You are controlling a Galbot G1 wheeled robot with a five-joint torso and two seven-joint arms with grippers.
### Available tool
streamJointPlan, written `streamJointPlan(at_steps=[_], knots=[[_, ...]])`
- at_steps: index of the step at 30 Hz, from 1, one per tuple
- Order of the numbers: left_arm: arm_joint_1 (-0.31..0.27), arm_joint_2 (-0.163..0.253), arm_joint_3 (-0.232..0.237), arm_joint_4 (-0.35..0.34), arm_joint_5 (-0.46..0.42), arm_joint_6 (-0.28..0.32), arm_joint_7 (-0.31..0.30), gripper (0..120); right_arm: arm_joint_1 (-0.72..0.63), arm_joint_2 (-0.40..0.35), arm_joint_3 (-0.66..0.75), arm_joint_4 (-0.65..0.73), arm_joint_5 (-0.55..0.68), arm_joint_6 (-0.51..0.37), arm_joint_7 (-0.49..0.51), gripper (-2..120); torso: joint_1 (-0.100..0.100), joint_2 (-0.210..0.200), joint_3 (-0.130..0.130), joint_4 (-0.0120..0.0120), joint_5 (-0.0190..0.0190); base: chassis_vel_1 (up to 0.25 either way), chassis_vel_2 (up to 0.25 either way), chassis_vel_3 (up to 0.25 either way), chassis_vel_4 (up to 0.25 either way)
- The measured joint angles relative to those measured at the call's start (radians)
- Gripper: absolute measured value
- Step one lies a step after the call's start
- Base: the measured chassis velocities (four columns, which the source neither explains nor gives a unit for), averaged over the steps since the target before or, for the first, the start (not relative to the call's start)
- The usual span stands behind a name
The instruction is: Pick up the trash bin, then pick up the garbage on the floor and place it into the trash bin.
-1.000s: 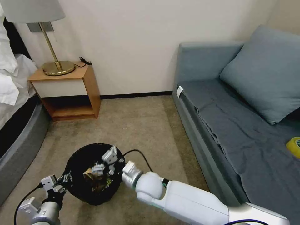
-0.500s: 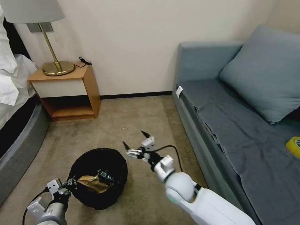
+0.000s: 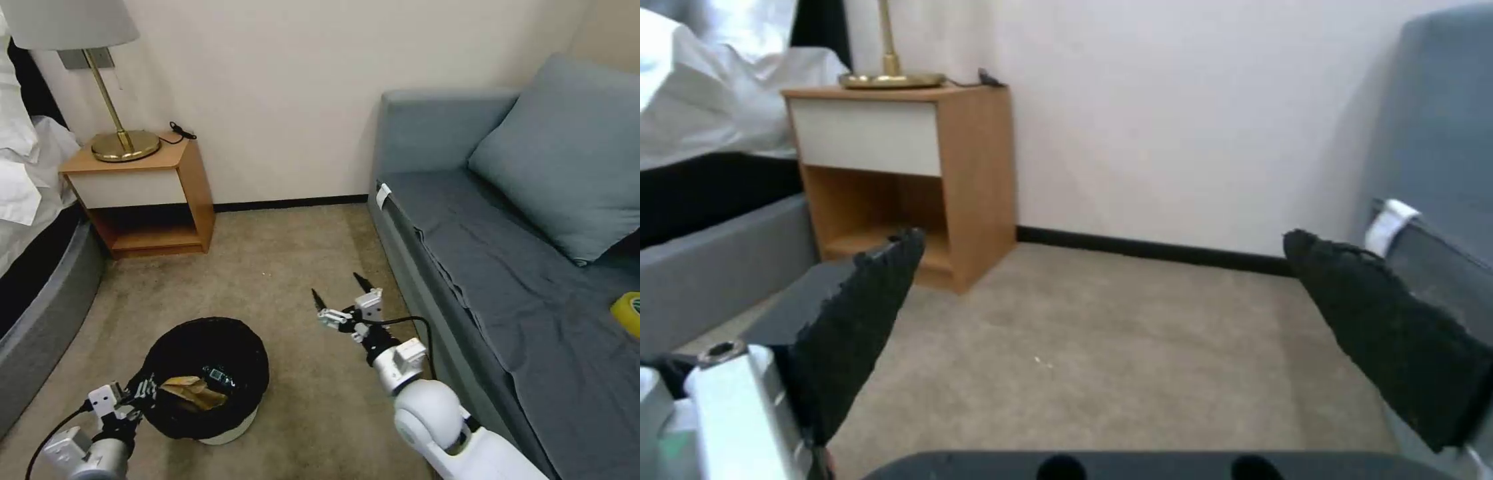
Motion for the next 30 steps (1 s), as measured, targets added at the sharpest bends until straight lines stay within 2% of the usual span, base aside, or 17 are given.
streamJointPlan(at_steps=[1, 3, 5, 8, 10, 12, 13, 15, 16, 18, 20, 21, 23, 25, 26, 30], knots=[[0.0, 0.0, 0.0, 0.0, 0.0, 0.0, 0.0, 52, 0.0, 0.0, 0.0, 0.0, 0.0, 0.0, 0.0, 100, 0.0, 0.0, 0.0, 0.0, 0.0, 0.0, 0.0, 0.0, 0.0], [0.031, 0.001, -0.017, -0.023, 0.045, -0.013, 0.016, 63, -0.043, -0.011, 0.041, 0.029, -0.001, -0.014, -0.001, 100, 0.0, 0.0, 0.0, 0.0001, 0.0, 0.0, 0.0, 0.0, 0.0], [0.039, 0.0, -0.02, -0.028, 0.053, -0.017, 0.017, 66, -0.054, -0.012, 0.048, 0.035, -0.004, -0.016, -0.002, 100, 0.0, 0.0, 0.0, 0.0, -0.0001, 0.0, 0.0, 0.0, 0.0], [0.103, 0.005, -0.048, -0.079, 0.079, -0.03, 0.038, 81, -0.131, -0.008, 0.093, 0.075, -0.034, -0.023, -0.005, 100, 0.0, 0.0, 0.0, 0.0002, -0.0002, 0.0, 0.0, 0.0, 0.0], [0.114, 0.008, -0.061, -0.098, 0.077, -0.03, 0.055, 84, -0.149, -0.002, 0.104, 0.084, -0.044, -0.029, -0.002, 100, 0.0, 0.0, 0.0, 0.0002, -0.0001, 0.0, 0.0, 0.0, 0.0], [0.113, 0.009, -0.09, -0.149, 0.126, -0.074, 0.12, 94, -0.2, 0.032, 0.132, 0.116, -0.069, -0.059, 0.043, 100, 0.0, 0.0, 0.0, 0.0002, 0.0, 0.0, 0.0, 0.0, 0.0], [0.105, 0.008, -0.088, -0.166, 0.154, -0.101, 0.147, 98, -0.215, 0.045, 0.144, 0.126, -0.079, -0.068, 0.057, 100, 0.0, 0.0, 0.0, 0.0001, 0.0001, 0.0, 0.0, 0.0, 0.0], [0.076, -0.001, -0.051, -0.183, 0.196, -0.163, 0.174, 100, -0.241, 0.068, 0.165, 0.139, -0.105, -0.077, 0.078, 100, 0.0, 0.0, 0.0, 0.0001, 0.0, 0.0, 0.0, 0.0, 0.0], [0.076, -0.001, -0.051, -0.183, 0.196, -0.163, 0.174, 100, -0.241, 0.068, 0.165, 0.139, -0.105, -0.077, 0.078, 100, 0.0, 0.0, 0.0, 0.0001, 0.0, 0.0, 0.0, 0.0, 0.0], [0.044, -0.014, 0.005, -0.184, 0.218, -0.208, 0.172, 100, -0.265, 0.089, 0.188, 0.147, -0.131, -0.077, 0.086, 100, 0.0, 0.0, 0.0, 0.0, -0.0002, 0.0, 0.0, 0.0, 0.0], [0.017, -0.031, 0.061, -0.185, 0.229, -0.223, 0.154, 100, -0.288, 0.109, 0.209, 0.156, -0.16, -0.075, 0.088, 100, 0.0, 0.0, 0.0, 0.0001, 0.0, 0.0, 0.0, 0.0, 0.0], [0.017, -0.031, 0.061, -0.185, 0.229, -0.223, 0.154, 100, -0.288, 0.109, 0.209, 0.156, -0.16, -0.075, 0.088, 100, 0.0, 0.0, 0.0, 0.0001, 0.0, 0.0, 0.0, 0.0, 0.0], [-0.007, -0.046, 0.121, -0.181, 0.263, -0.237, 0.135, 100, -0.309, 0.128, 0.231, 0.166, -0.196, -0.066, 0.085, 100, 0.0, 0.0, 0.0, 0.0, 0.0, 0.0, 0.0, 0.0, 0.0], [-0.017, -0.05, 0.168, -0.179, 0.28, -0.236, 0.123, 100, -0.319, 0.141, 0.247, 0.174, -0.218, -0.061, 0.084, 100, 0.0, 0.0, 0.0, -0.0001, -0.0001, 0.0, 0.0, 0.0, 0.0], [-0.017, -0.05, 0.168, -0.179, 0.28, -0.236, 0.123, 100, -0.319, 0.141, 0.247, 0.174, -0.218, -0.061, 0.084, 100, 0.0, 0.0, 0.0, -0.0001, -0.0001, 0.0, 0.0, 0.0, 0.0], [-0.023, -0.05, 0.281, -0.183, 0.29, -0.177, 0.068, 100, -0.335, 0.168, 0.274, 0.189, -0.232, -0.054, 0.085, 100, 0.0, 0.0, 0.0, 0.0, 0.0, 0.0, 0.0, 0.0, 0.0]])
